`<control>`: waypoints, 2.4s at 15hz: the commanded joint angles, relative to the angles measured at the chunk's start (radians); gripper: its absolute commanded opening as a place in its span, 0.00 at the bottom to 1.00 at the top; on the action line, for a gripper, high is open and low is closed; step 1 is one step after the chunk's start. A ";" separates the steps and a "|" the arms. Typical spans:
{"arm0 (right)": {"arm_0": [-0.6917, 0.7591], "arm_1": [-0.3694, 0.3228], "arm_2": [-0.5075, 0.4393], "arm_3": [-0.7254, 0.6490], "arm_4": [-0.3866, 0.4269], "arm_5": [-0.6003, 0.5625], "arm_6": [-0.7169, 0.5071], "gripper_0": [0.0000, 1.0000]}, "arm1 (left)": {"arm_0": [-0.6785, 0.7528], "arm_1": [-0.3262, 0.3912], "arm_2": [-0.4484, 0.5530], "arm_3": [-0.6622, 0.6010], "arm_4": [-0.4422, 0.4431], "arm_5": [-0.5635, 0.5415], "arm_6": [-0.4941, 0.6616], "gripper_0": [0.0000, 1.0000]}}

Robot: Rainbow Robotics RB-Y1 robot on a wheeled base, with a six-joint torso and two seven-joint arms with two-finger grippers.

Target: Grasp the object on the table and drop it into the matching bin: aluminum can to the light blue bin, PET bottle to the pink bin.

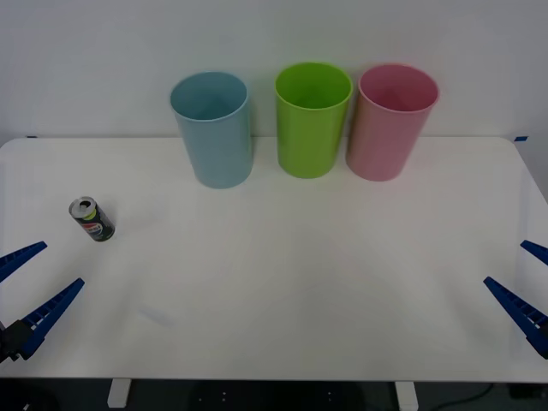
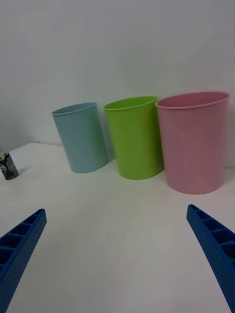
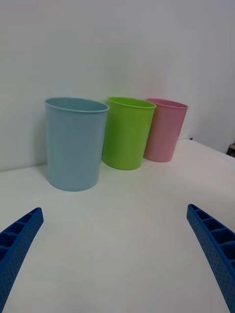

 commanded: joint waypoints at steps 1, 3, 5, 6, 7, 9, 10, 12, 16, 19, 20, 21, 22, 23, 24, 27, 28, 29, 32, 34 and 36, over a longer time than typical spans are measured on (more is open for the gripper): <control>0.000 0.000 0.000 0.000 0.000 0.000 0.000 1.00 | 0.000 0.000 0.000 0.000 0.000 0.000 0.000 1.00; 0.000 0.000 0.000 0.000 0.000 0.000 0.000 1.00 | 0.008 -0.015 0.004 0.023 0.001 0.004 0.000 1.00; 0.000 0.000 0.000 0.000 0.000 0.000 0.000 1.00 | 0.005 -0.009 0.004 0.023 0.007 0.004 -0.003 1.00; 0.000 0.000 0.000 0.000 0.000 0.000 0.000 1.00 | 0.005 -0.007 0.004 0.023 0.007 0.004 -0.003 1.00; 0.000 0.000 0.000 0.000 0.000 0.000 0.000 1.00 | 0.007 -0.006 0.006 0.024 0.010 0.007 -0.003 1.00; 0.000 0.000 0.000 0.000 0.000 0.000 0.000 1.00 | 0.011 -0.006 0.009 0.024 0.010 0.018 -0.005 1.00; 0.000 0.000 0.000 0.000 0.000 0.000 0.000 1.00 | 0.018 -0.006 0.009 0.024 0.010 0.030 -0.008 1.00; 0.000 0.000 0.000 0.000 0.000 0.000 0.000 1.00 | 0.028 -0.007 0.004 0.024 0.012 0.064 -0.011 1.00; 0.000 0.000 0.000 0.000 0.000 0.000 0.000 1.00 | 0.059 -0.006 -0.022 0.024 0.015 0.183 -0.031 1.00; 0.000 0.000 0.000 0.000 0.000 0.000 0.000 1.00 | 0.077 -0.006 -0.040 0.024 0.015 0.260 -0.046 1.00; 0.000 0.000 0.000 0.000 0.000 0.000 0.000 1.00 | 0.079 -0.006 -0.050 0.024 0.013 0.283 -0.052 1.00; 0.000 0.000 0.000 0.000 0.000 0.000 0.000 1.00 | 0.083 -0.006 -0.066 0.024 0.012 0.315 -0.074 1.00; 0.000 0.000 0.000 0.000 0.000 0.000 0.000 1.00 | 0.087 -0.006 -0.082 0.024 0.012 0.344 -0.100 1.00; 0.000 0.000 0.000 0.000 0.000 0.000 0.000 1.00 | 0.087 -0.006 -0.100 0.024 0.012 0.378 -0.109 1.00; 0.000 0.000 0.000 0.000 0.000 0.000 0.000 1.00 | 0.087 -0.007 -0.117 0.024 0.010 0.409 -0.118 1.00; 0.000 0.000 0.000 0.000 0.000 0.000 0.000 1.00 | 0.088 -0.007 -0.148 0.034 0.010 0.489 -0.183 1.00; 0.000 0.000 0.000 0.000 0.000 0.000 0.000 1.00 | 0.085 -0.007 -0.165 0.035 0.010 0.533 -0.196 1.00; 0.000 0.000 0.000 0.000 0.000 0.000 0.000 1.00 | 0.085 -0.007 -0.177 0.037 0.010 0.562 -0.199 1.00; 0.000 0.000 0.000 0.000 0.000 0.000 0.000 1.00 | 0.073 -0.007 -0.211 0.054 0.029 0.645 -0.209 1.00; 0.000 0.000 0.000 0.000 0.000 0.000 0.000 1.00 | 0.045 -0.007 -0.212 0.098 0.043 0.651 -0.209 1.00; 0.000 0.000 0.000 0.000 0.000 0.000 0.000 1.00 | 0.010 -0.007 -0.212 0.146 0.053 0.653 -0.210 1.00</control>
